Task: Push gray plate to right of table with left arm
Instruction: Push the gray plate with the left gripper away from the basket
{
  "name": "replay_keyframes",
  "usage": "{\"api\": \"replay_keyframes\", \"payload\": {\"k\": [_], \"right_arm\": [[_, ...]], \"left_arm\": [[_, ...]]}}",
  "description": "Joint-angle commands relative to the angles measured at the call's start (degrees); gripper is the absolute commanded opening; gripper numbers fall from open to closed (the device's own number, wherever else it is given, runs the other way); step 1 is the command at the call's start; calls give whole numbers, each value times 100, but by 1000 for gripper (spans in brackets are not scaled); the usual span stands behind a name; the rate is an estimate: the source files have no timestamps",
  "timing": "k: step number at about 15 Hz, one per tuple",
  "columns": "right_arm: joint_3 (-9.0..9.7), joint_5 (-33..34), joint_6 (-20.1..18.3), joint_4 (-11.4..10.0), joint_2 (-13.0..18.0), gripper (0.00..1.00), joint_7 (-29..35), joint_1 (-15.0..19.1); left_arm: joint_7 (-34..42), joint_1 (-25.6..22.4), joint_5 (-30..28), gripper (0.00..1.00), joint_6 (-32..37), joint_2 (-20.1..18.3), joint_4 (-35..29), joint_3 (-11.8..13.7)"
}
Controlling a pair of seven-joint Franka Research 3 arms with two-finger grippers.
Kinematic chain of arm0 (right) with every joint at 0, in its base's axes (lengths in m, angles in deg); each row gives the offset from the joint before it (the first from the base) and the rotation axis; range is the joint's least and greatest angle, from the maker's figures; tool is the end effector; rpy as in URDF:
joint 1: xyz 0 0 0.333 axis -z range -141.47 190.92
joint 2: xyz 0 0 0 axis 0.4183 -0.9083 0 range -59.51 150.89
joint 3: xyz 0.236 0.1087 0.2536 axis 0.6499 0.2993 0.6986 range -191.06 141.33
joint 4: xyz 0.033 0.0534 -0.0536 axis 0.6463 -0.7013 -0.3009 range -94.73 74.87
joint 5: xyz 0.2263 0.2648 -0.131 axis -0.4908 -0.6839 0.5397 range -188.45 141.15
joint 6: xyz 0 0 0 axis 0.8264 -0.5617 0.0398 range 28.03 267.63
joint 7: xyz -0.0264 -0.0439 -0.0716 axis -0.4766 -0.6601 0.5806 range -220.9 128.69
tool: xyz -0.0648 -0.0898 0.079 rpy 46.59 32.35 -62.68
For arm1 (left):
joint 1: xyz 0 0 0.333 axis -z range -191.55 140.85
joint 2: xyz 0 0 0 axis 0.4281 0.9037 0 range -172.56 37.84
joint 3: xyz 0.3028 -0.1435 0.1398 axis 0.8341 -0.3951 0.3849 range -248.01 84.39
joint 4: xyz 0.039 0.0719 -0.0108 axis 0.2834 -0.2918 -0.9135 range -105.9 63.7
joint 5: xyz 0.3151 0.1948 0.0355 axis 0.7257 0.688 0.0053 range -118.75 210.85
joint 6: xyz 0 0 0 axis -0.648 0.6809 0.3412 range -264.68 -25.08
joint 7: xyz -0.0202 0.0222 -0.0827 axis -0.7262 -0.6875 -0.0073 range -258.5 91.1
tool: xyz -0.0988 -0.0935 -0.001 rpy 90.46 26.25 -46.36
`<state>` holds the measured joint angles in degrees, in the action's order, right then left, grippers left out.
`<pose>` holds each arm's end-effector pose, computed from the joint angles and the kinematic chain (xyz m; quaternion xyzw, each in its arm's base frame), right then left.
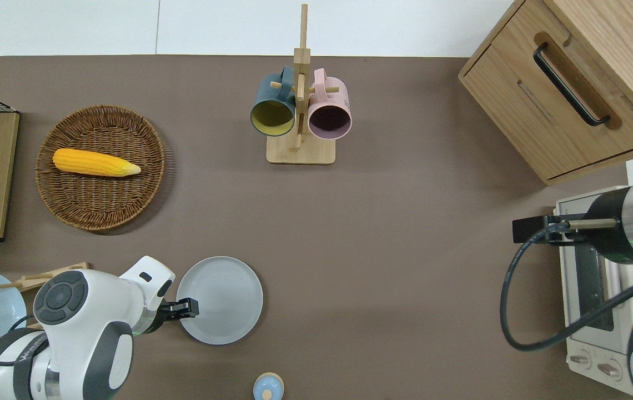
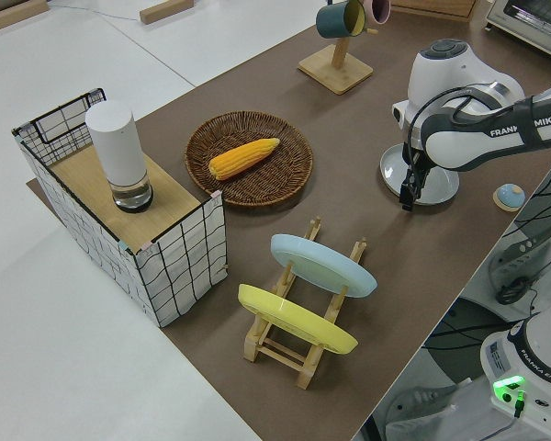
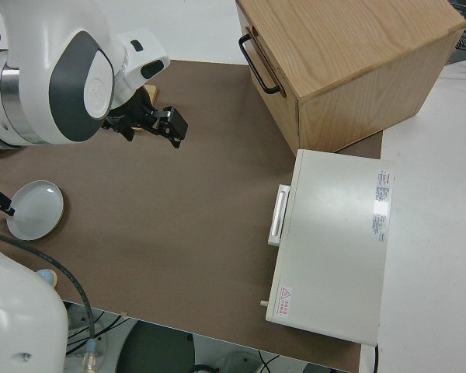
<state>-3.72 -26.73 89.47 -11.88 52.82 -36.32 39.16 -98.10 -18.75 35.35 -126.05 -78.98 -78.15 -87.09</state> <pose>0.4796 0.0779 0.6692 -0.9996 0.0267 0.0020 0.0042 0.3674 -0.0878 0.3466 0.9901 0.0855 -0.1045 0.0380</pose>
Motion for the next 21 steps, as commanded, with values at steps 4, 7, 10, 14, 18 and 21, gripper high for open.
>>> {"api": "replay_keyframes", "payload": {"k": [4, 7, 10, 14, 18, 21], "right_arm": [[83, -123, 2, -156, 157, 996, 58, 138], [83, -123, -7, -156, 157, 996, 67, 138], [83, -123, 2, -156, 157, 996, 58, 138], [83, -123, 2, -156, 157, 996, 58, 147], [83, -123, 2, -156, 157, 994, 67, 138], [83, -123, 2, -156, 157, 996, 58, 138]], "left_arm": [[69, 69, -143, 467, -399, 160, -157, -26], [139, 61, -178, 262, -417, 195, -157, -26], [253, 61, -196, 38, -470, 204, -157, -35], [253, 78, -362, 0, -505, 222, -148, -114], [148, 227, -617, 0, -707, 283, -148, -167], [8, 482, -942, 0, -918, 301, -139, -211]]}}
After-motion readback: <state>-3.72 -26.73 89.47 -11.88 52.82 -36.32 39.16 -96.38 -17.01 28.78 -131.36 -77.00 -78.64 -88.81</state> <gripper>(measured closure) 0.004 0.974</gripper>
